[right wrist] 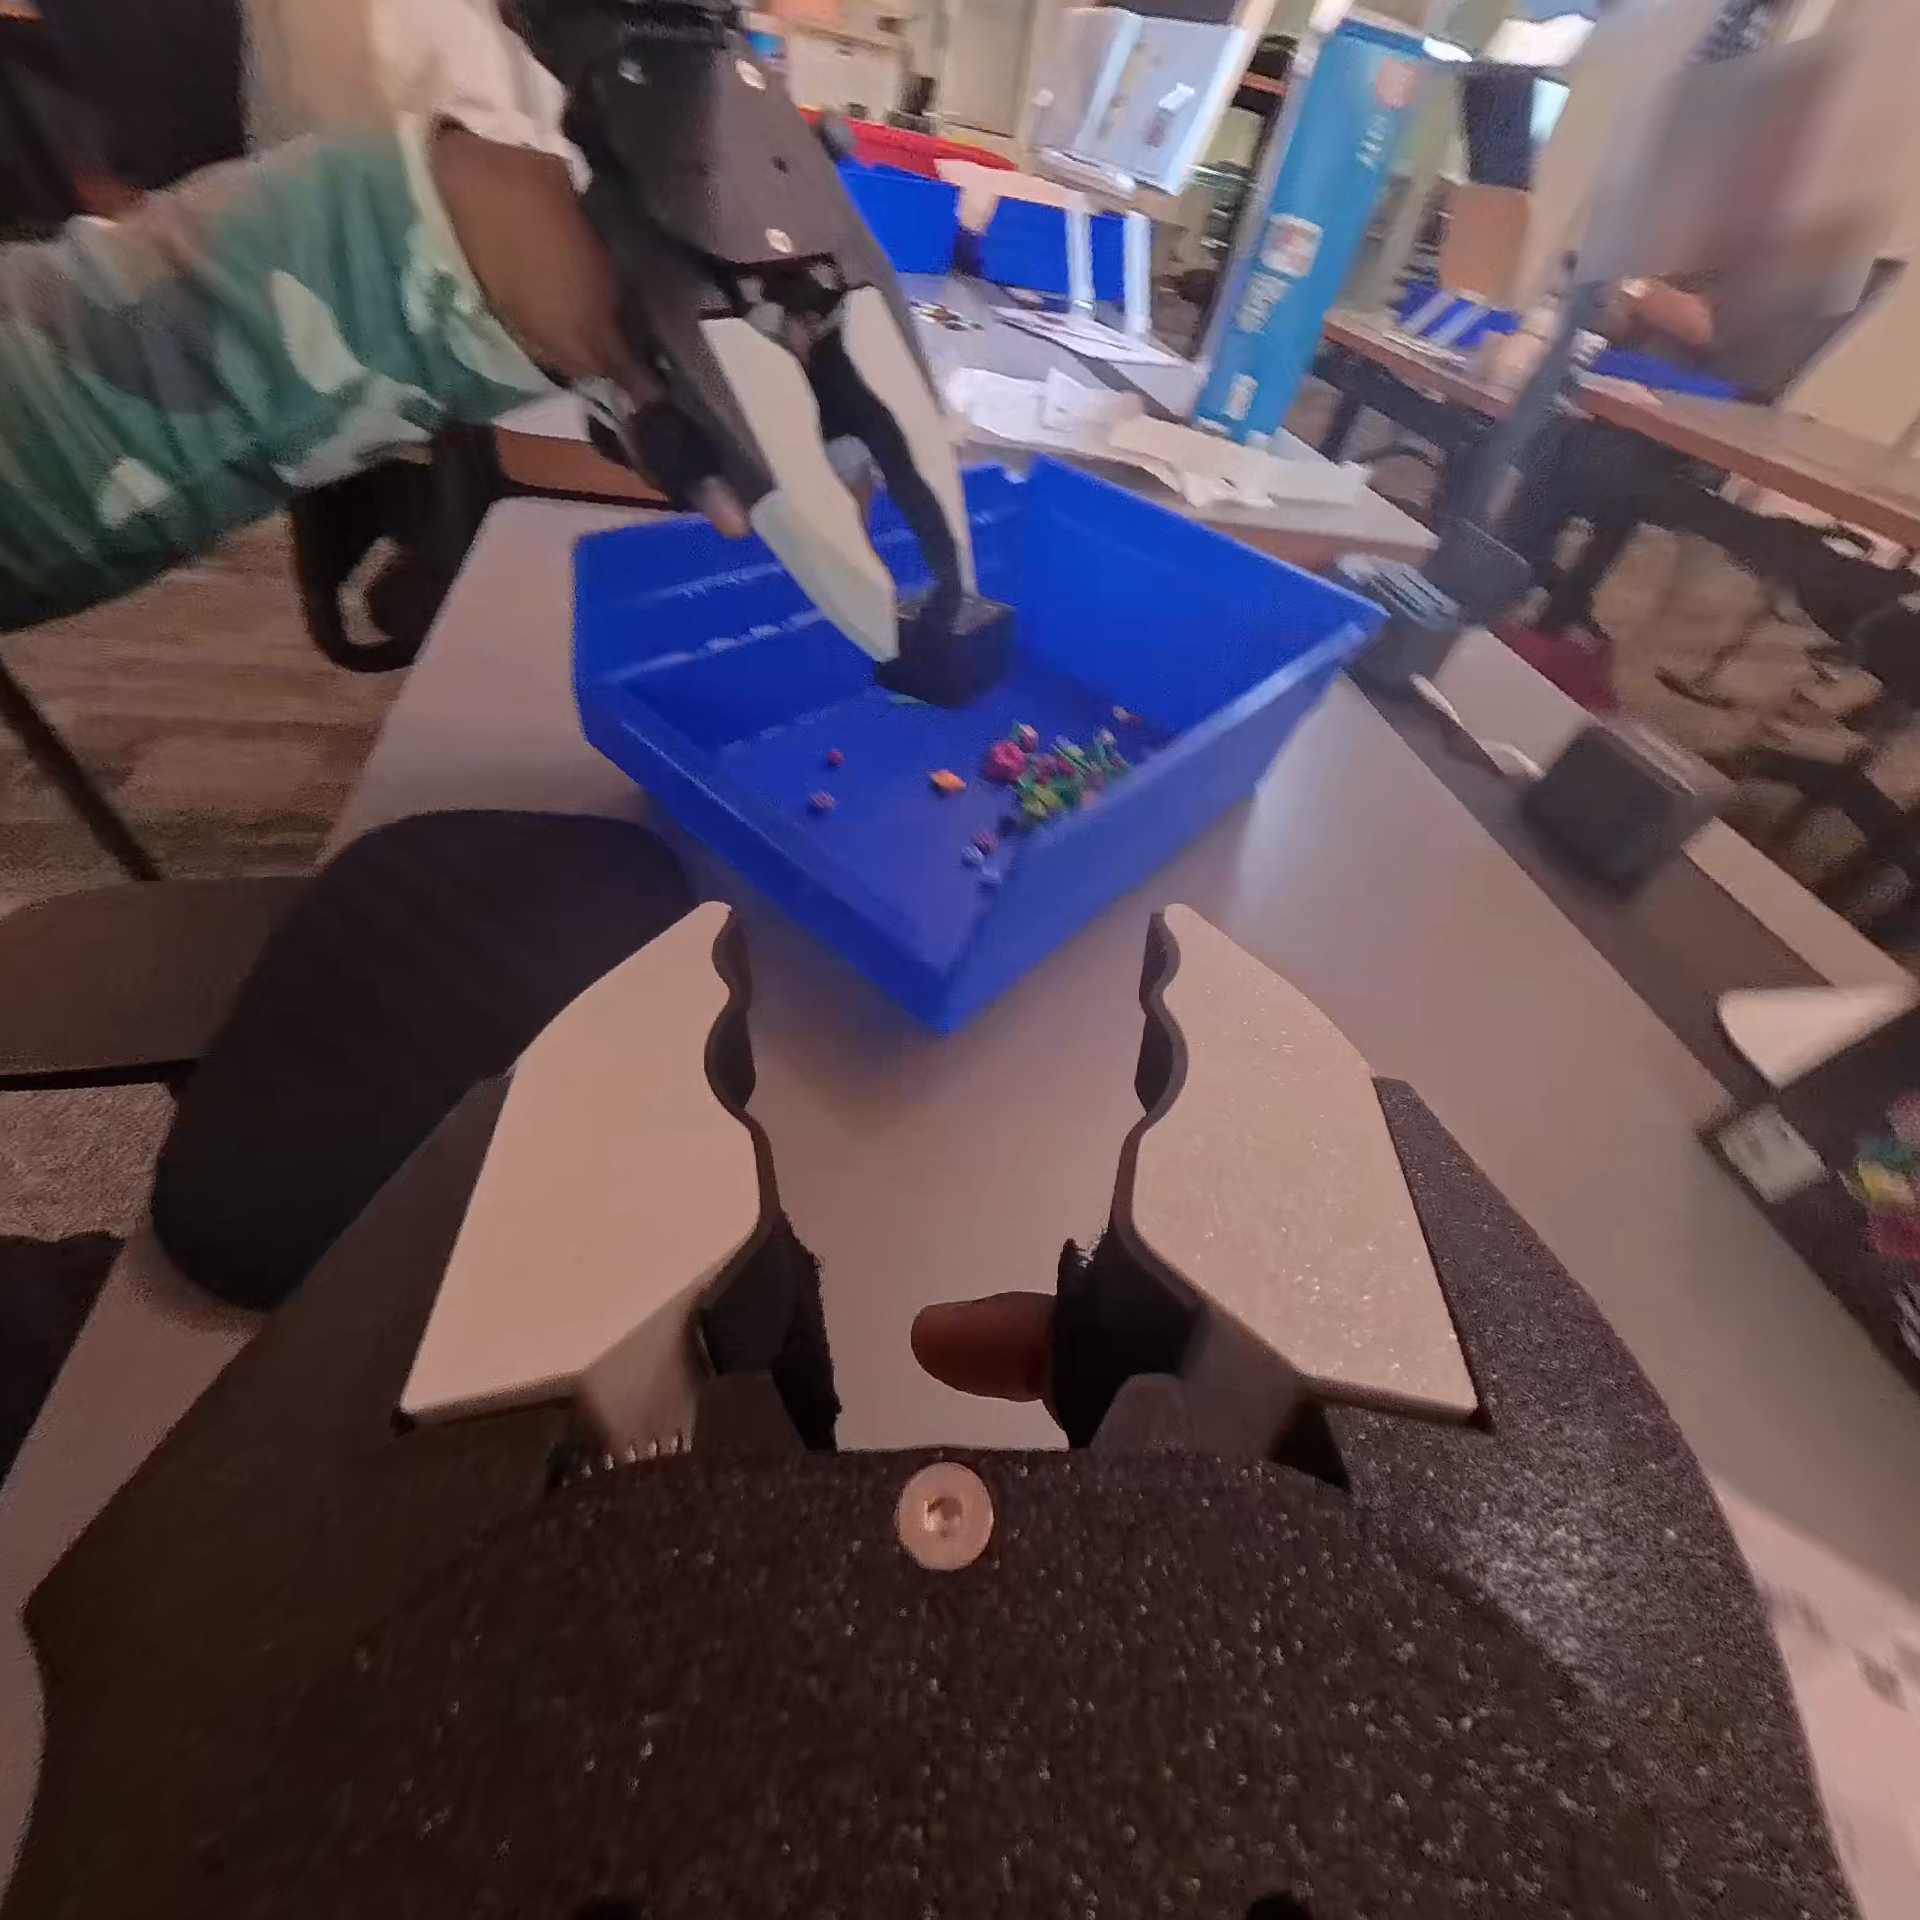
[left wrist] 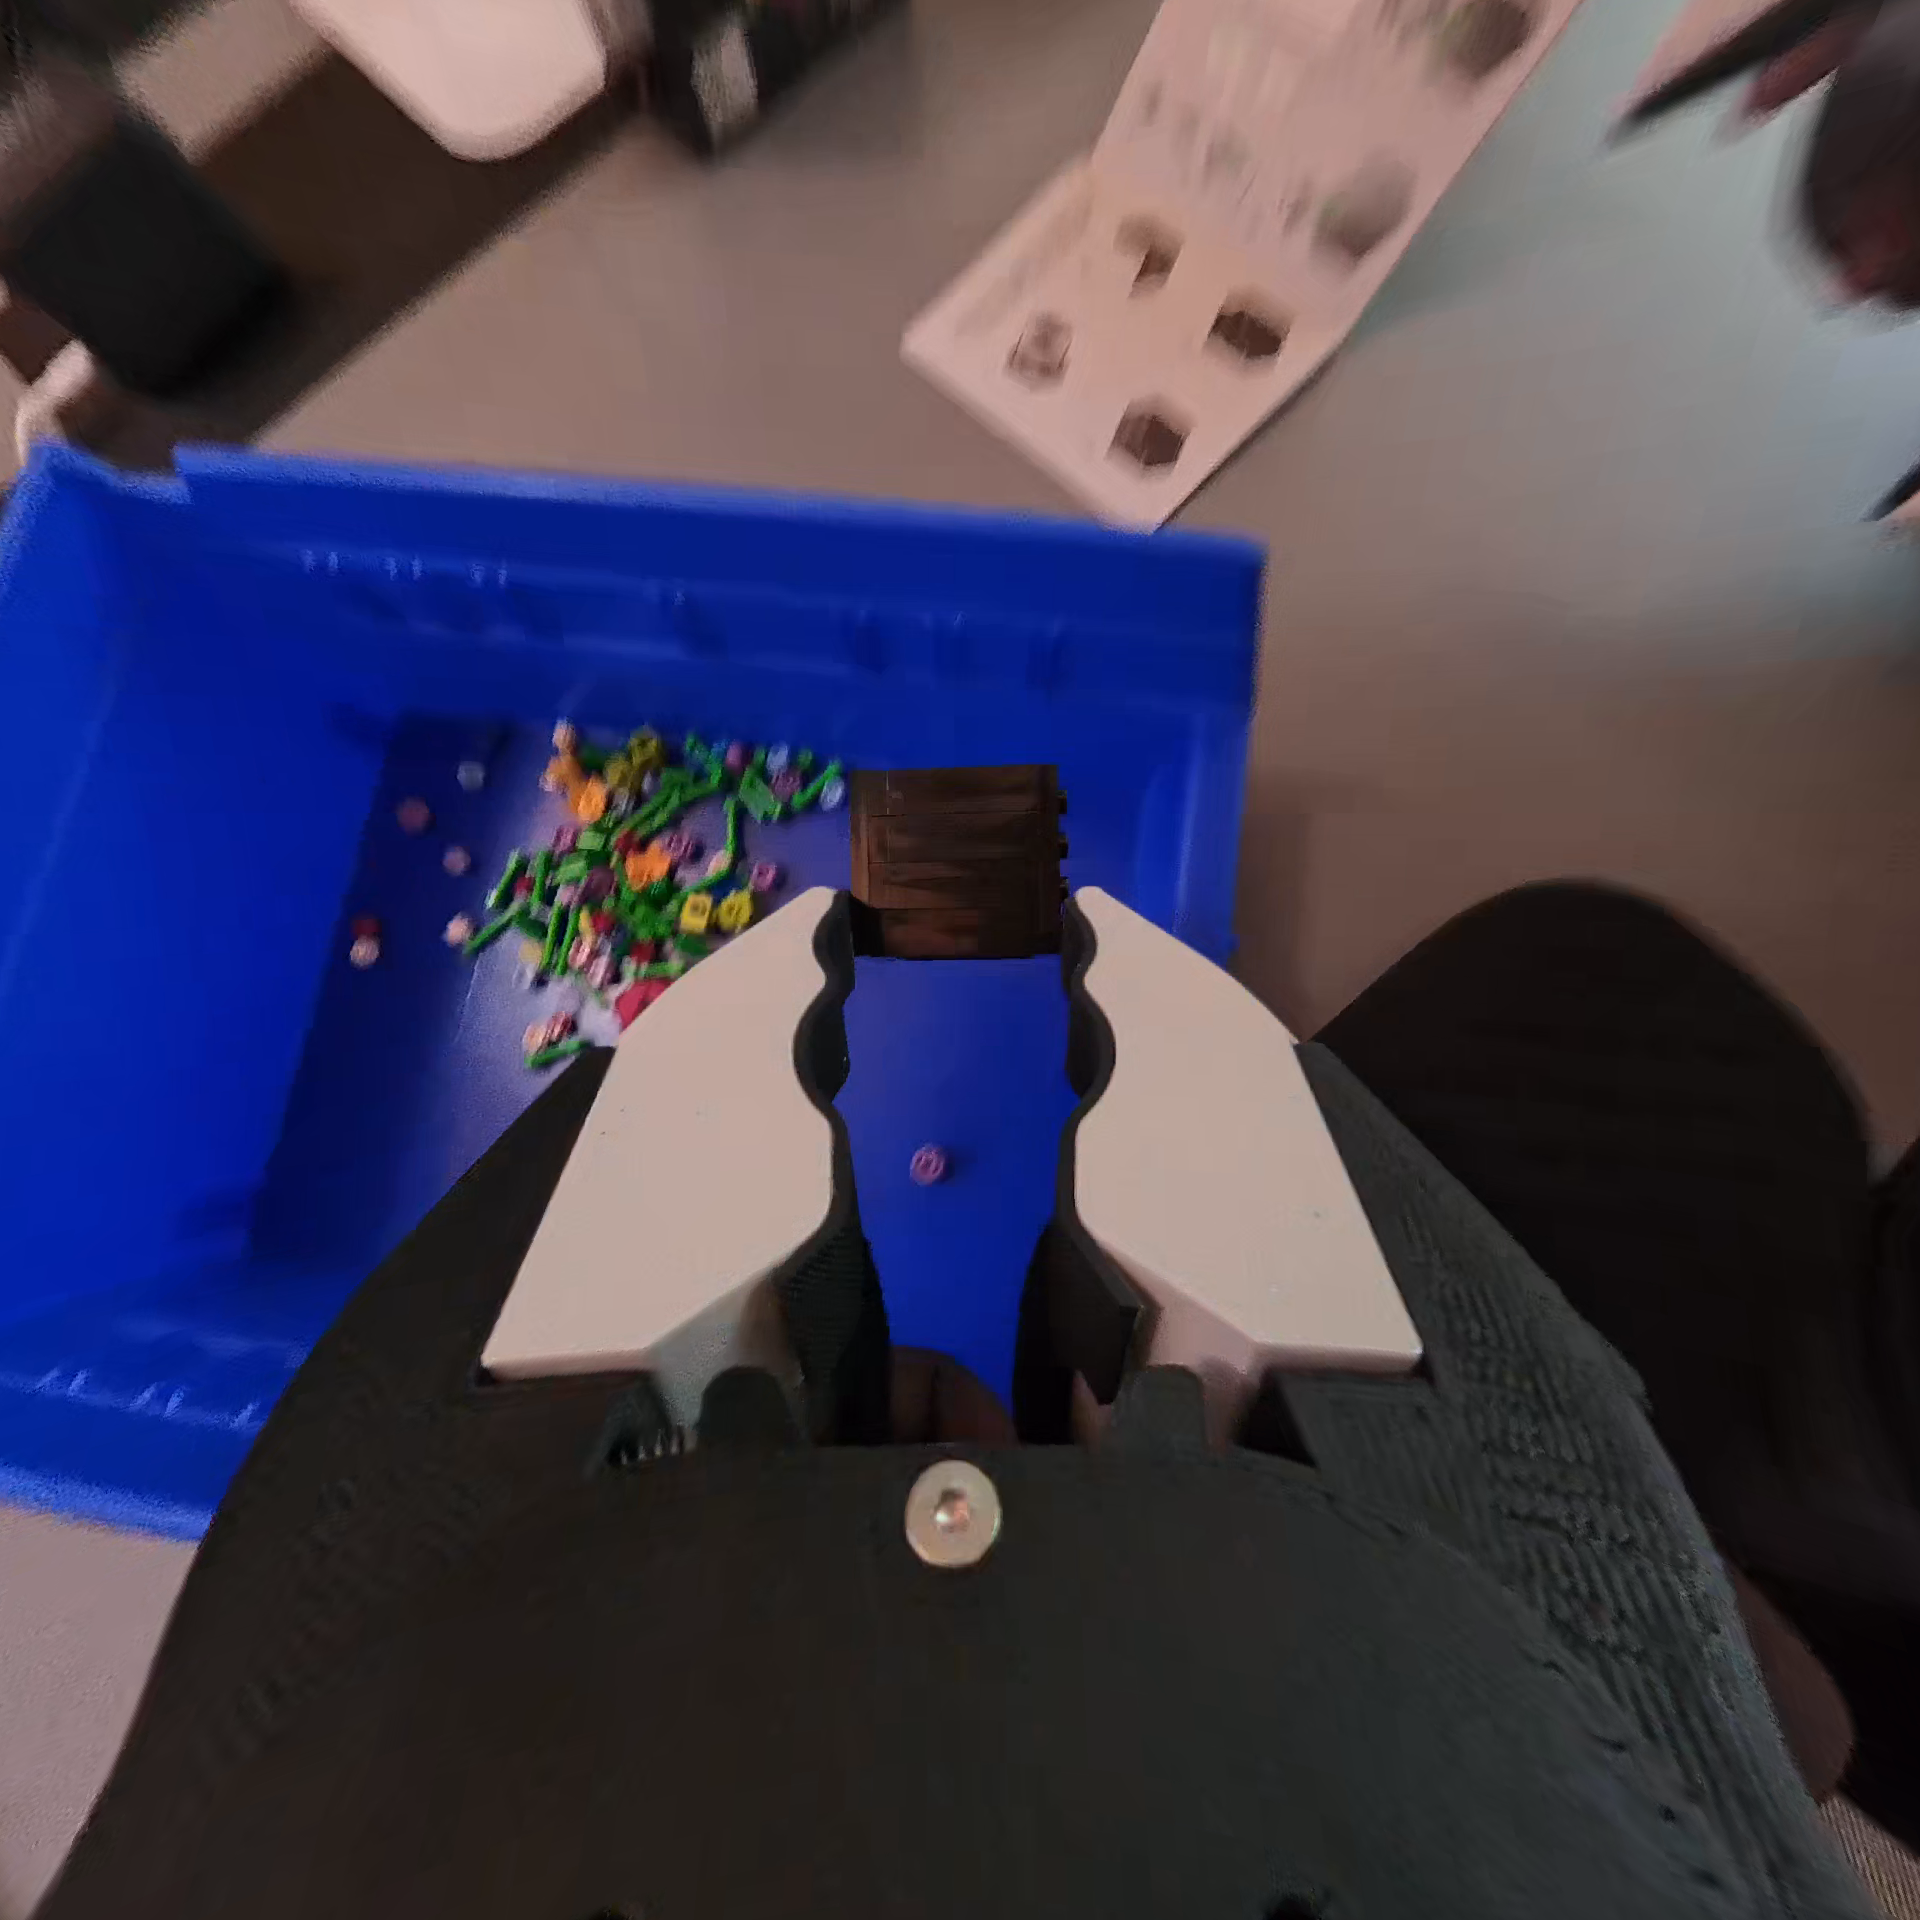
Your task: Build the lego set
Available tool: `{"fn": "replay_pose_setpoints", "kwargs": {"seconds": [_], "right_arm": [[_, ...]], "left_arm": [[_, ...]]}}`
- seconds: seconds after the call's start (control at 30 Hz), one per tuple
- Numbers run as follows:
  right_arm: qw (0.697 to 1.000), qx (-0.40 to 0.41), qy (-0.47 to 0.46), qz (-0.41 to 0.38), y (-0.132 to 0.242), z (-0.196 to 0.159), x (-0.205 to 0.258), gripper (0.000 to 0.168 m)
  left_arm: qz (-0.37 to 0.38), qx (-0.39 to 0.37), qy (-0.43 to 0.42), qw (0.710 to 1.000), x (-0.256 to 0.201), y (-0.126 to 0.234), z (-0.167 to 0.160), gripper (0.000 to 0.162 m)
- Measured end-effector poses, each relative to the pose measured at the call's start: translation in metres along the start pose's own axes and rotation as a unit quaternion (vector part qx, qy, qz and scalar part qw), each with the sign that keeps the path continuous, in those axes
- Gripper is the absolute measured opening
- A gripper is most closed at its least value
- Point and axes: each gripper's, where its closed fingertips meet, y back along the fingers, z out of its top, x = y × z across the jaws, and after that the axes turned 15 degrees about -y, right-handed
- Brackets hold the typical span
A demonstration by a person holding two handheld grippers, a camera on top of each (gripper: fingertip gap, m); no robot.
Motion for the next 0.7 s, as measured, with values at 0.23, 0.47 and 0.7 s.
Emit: {"fn": "replay_pose_setpoints", "kwargs": {"seconds": [0.23, 0.47, 0.7], "right_arm": [[0.978, -0.002, 0.161, 0.134, -0.066, 0.065, 0.03, 0.066], [0.928, -0.045, 0.31, 0.203, -0.108, 0.085, 0.047, 0.058], [0.902, -0.021, 0.412, 0.128, -0.137, 0.09, 0.027, 0.033]], "left_arm": [[-0.118, -0.188, 0.047, 0.974, -0.011, 0.044, 0.034, 0.039], [-0.246, -0.221, 0.039, 0.943, -0.001, 0.061, 0.029, 0.039], [-0.291, -0.226, -0.046, 0.929, 0.012, 0.067, 0.046, 0.039]]}}
